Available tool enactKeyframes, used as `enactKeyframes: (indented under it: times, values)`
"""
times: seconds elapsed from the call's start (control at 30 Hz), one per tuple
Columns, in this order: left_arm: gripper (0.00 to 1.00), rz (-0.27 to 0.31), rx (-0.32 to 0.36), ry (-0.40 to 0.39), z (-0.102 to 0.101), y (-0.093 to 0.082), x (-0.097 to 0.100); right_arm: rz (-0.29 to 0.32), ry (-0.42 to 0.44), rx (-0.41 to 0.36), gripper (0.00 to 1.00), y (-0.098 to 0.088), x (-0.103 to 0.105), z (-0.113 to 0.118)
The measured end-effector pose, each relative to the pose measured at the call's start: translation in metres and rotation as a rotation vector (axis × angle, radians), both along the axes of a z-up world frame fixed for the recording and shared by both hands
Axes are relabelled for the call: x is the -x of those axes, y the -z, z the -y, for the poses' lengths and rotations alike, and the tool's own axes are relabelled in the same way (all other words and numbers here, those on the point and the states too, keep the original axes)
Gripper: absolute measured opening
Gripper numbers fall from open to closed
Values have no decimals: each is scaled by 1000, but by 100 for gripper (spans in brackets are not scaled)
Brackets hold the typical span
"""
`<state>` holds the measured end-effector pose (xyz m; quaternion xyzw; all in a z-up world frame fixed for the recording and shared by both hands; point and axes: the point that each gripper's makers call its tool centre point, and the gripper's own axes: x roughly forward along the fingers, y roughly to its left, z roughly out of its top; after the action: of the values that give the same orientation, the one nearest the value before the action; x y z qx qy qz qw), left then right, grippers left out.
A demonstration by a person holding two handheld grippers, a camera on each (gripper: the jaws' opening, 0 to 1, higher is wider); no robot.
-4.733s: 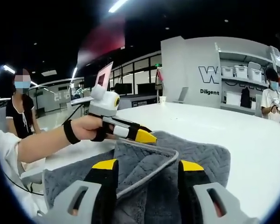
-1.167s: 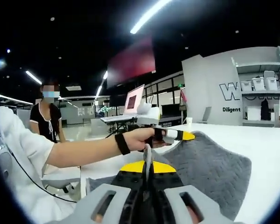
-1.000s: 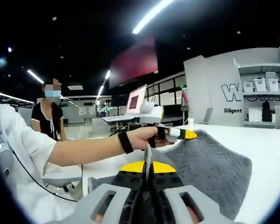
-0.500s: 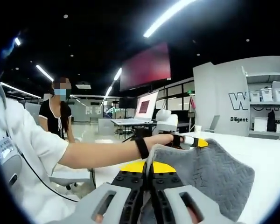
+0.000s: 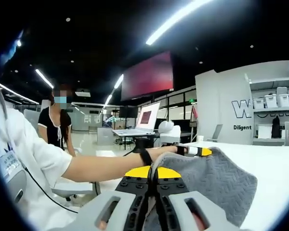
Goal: Open the folded towel by lifting each exposed corner and separating the folded layers until the towel lies flat within the target outline without major curled edges
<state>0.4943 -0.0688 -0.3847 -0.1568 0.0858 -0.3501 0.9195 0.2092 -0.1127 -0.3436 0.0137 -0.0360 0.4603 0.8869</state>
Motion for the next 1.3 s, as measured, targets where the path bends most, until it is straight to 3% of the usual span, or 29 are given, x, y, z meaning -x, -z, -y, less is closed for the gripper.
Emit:
enactKeyframes:
  times: [0.1, 0.23, 0.77, 0.9, 1.3]
  values:
    - [0, 43, 6, -5, 7, -10, 1, -28, 10, -73, 0, -7, 0, 6]
    - [0, 79, -10, -4, 12, -17, 4, -20, 7, -60, 0, -9, 3, 9]
    - [0, 89, 18, 12, 23, -24, 6, -7, 64, -84, 0, -20, 7, 30]
    - [0, 92, 36, 26, 27, -27, 6, -39, 67, -118, 0, -23, 6, 38]
    - [0, 141, 50, 39, 41, -48, 7, -18, 99, -122, 0, -31, 10, 52]
